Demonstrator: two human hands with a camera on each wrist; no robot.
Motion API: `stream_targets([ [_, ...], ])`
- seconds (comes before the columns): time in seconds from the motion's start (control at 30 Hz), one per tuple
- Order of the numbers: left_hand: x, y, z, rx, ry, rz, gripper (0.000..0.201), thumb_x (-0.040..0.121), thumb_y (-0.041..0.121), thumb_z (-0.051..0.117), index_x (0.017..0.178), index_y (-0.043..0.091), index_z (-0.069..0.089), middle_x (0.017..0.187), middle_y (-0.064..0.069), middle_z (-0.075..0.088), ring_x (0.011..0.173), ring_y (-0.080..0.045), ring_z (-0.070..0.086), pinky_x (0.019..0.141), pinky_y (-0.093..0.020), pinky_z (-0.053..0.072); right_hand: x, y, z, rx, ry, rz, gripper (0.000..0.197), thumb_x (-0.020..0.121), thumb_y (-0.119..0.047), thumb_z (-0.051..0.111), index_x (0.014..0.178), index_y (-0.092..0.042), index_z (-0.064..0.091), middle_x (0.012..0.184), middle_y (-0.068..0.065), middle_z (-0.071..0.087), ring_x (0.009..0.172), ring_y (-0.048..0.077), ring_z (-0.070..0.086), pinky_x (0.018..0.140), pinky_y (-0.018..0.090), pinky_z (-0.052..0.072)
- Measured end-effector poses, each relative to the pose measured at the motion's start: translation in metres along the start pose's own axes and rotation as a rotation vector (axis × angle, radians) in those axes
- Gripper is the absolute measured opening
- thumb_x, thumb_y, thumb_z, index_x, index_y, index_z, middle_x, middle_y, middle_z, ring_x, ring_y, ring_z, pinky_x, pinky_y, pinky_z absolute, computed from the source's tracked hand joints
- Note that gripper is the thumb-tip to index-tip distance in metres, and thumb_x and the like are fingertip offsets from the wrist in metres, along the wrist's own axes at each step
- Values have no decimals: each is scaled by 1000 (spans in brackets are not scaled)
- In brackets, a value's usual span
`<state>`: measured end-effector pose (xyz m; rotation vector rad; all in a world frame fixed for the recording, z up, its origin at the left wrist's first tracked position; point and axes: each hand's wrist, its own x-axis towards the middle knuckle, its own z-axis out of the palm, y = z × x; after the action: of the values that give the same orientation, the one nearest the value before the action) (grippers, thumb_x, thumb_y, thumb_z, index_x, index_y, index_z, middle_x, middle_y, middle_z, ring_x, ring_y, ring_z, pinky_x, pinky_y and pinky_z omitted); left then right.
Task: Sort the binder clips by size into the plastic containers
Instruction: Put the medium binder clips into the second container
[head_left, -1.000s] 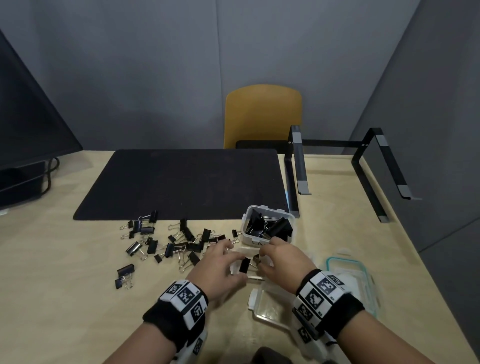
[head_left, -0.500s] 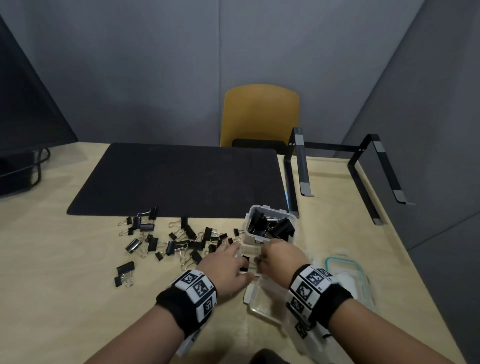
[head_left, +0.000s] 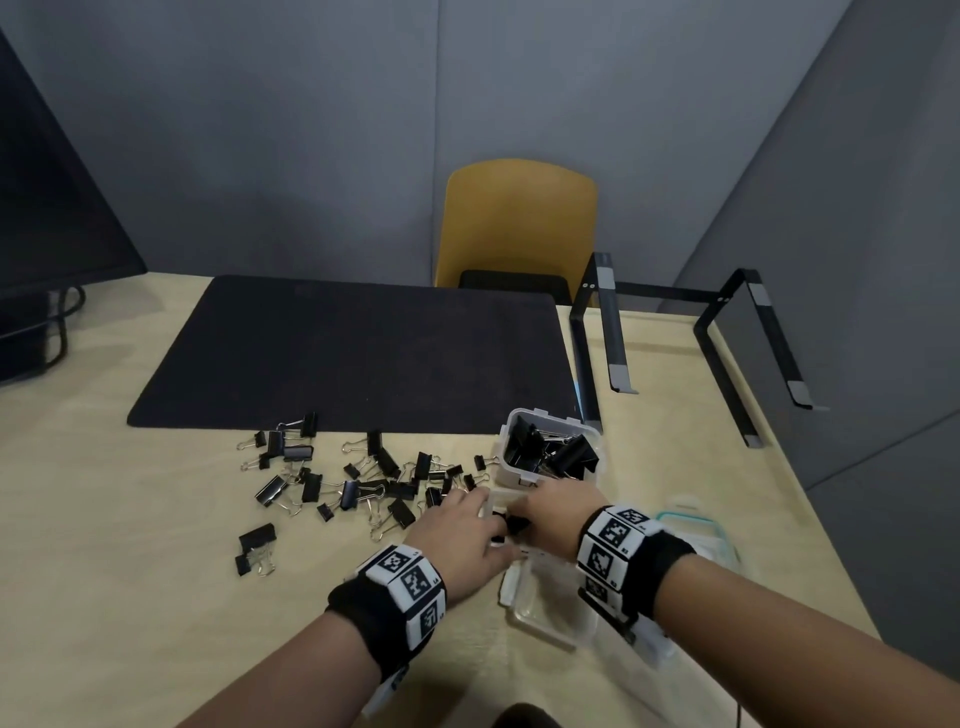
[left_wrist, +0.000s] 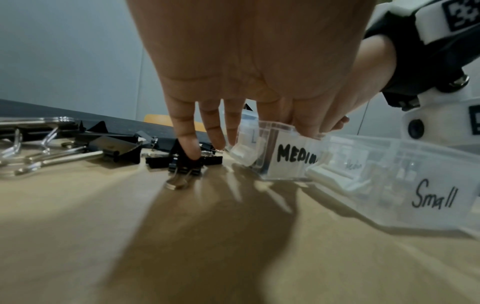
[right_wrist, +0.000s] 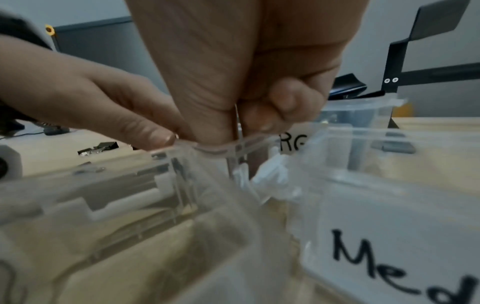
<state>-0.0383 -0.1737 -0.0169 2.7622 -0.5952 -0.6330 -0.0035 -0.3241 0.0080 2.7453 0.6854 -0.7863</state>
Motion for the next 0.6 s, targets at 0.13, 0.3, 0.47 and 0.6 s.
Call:
stream_targets([
  [0.13,3,-1,4,24,1,26,53,90,61,35,130,30,51,148,-1,30,132,-21,29,106,-42,34,-3,-2,0,-30,40,-31,32,93,-36,44,109,-14,60,107,11,66,101,30,62,79,35,48],
  [0.3,3,0,6,14,23,28,52,89,62,37,127,30,53,143,1,35,128,-20,32,101,-41,36,-8,-3,-3,-41,101,-59,30,93,-34,46,109,-11,57,109,8,65,100,28,62,76,35,47],
  [0.47,5,-4,6,-3,26,2,52,89,62,37,123,28,56,147,-1,32,130,-22,31,103,-42,36,-14,11,-5,252,215,183,14,89,-32,51,87,-18,53,90,6,63,89,25,62,67,28,41],
  [0.6,9,-10,5,-7,17,15,53,90,60,38,128,26,53,145,0,33,129,-22,31,104,-41,36,-12,12,5,473,244,332,31,87,-37,54,62,-21,47,75,1,58,78,20,58,65,28,43],
])
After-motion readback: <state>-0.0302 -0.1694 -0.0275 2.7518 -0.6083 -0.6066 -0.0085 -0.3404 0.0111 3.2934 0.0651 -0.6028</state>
